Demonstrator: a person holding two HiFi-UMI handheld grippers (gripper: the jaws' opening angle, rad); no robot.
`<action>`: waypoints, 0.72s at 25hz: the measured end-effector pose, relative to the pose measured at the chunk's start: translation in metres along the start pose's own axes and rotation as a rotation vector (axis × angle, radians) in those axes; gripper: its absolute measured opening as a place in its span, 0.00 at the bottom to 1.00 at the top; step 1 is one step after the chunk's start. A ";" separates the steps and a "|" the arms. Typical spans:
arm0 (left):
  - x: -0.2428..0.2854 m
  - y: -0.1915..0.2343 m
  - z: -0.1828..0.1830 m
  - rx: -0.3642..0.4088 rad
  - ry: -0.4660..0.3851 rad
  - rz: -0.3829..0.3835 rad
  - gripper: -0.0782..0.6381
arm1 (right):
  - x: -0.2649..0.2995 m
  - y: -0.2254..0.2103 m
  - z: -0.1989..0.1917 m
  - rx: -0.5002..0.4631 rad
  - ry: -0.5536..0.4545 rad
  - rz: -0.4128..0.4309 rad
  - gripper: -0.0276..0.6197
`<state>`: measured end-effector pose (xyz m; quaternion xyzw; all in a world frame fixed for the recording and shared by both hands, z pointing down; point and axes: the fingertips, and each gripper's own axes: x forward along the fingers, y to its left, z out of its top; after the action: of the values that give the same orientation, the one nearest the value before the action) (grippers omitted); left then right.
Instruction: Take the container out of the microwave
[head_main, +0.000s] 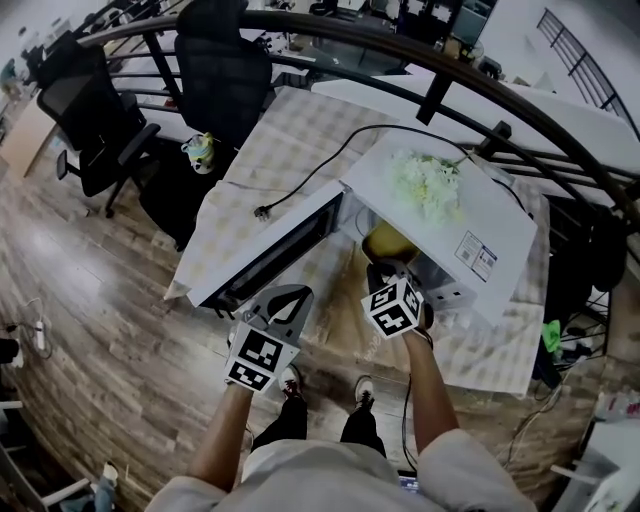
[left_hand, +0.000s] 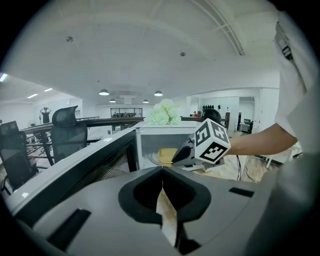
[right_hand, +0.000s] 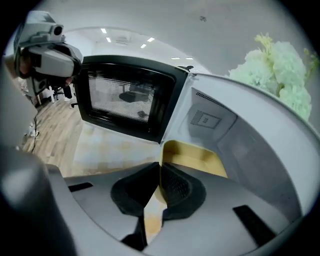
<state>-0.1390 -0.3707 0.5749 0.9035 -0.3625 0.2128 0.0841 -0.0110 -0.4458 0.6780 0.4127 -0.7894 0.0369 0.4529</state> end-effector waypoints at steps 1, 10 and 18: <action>-0.004 -0.002 0.001 0.004 -0.005 -0.001 0.13 | -0.006 0.006 0.001 -0.004 -0.003 0.005 0.09; -0.054 -0.009 0.012 0.026 -0.062 0.010 0.13 | -0.060 0.062 0.022 -0.036 -0.048 0.049 0.09; -0.095 -0.015 0.040 0.063 -0.122 0.058 0.13 | -0.110 0.099 0.051 -0.093 -0.103 0.077 0.09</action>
<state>-0.1768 -0.3136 0.4969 0.9061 -0.3860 0.1711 0.0273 -0.0865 -0.3351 0.5970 0.3618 -0.8280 -0.0037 0.4285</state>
